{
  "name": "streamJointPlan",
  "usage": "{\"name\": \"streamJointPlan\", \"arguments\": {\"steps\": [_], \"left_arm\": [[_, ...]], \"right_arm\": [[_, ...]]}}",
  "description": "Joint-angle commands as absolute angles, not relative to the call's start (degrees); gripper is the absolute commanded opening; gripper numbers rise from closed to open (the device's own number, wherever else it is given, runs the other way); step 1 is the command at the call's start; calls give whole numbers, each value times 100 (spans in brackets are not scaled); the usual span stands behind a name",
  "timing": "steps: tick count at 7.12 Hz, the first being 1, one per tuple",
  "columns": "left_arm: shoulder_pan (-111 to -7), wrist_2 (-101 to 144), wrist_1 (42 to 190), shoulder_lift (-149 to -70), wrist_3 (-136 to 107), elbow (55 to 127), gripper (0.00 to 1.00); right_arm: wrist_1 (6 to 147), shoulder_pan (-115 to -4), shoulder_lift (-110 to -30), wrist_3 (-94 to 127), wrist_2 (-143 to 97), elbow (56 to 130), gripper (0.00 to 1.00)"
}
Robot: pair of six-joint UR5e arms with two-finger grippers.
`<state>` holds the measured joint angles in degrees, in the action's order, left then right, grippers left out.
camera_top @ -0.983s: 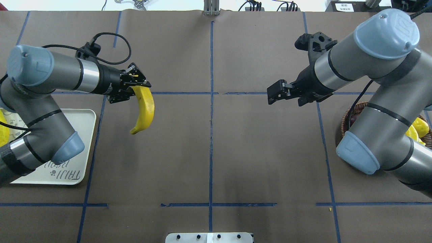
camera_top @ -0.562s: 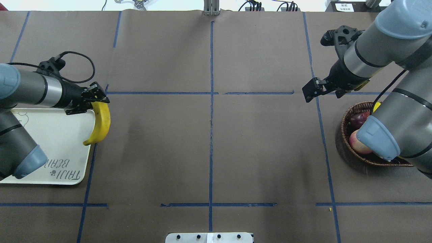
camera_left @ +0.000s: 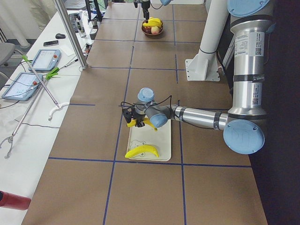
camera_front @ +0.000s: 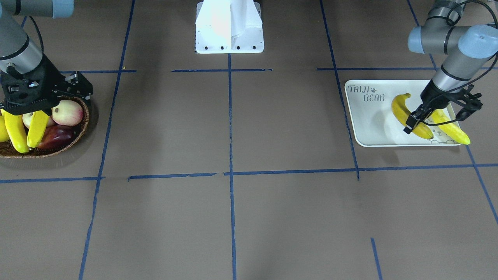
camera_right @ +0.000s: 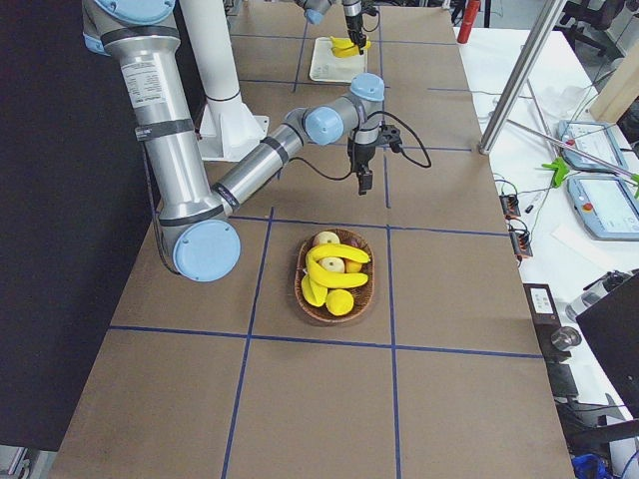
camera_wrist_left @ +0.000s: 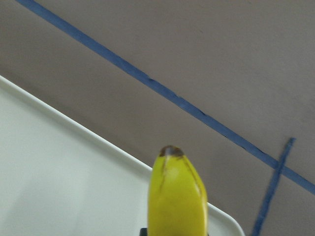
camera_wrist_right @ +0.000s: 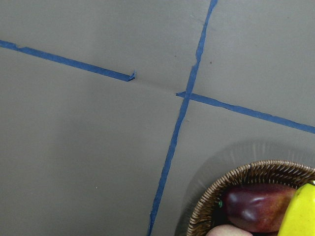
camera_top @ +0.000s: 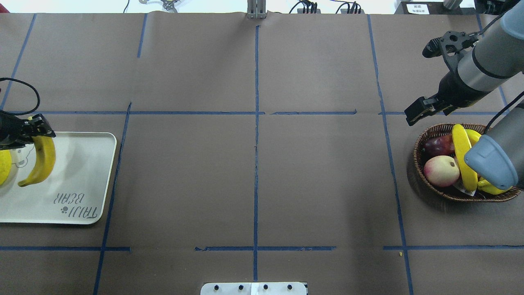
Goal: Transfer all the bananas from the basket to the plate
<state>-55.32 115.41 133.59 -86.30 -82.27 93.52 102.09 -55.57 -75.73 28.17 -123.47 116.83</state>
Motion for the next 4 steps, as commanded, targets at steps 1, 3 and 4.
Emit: {"name": "streamJointPlan", "arguments": {"steps": [1,3,4], "left_arm": [[-5792,11540,13377,-8596,-7674,8826,4],[-5801,11540,13596,-8587,-7438,8517,68],[-5914,11557,13597,-8570,-7018,8525,100]], "right_arm": [[10213,-5555,-7585,2804,-12349,11725,100],[10213,-5555,-7585,2812,-12340,11725,100],[10213,-5555,-7585,2812,-12340,11725,100]]}}
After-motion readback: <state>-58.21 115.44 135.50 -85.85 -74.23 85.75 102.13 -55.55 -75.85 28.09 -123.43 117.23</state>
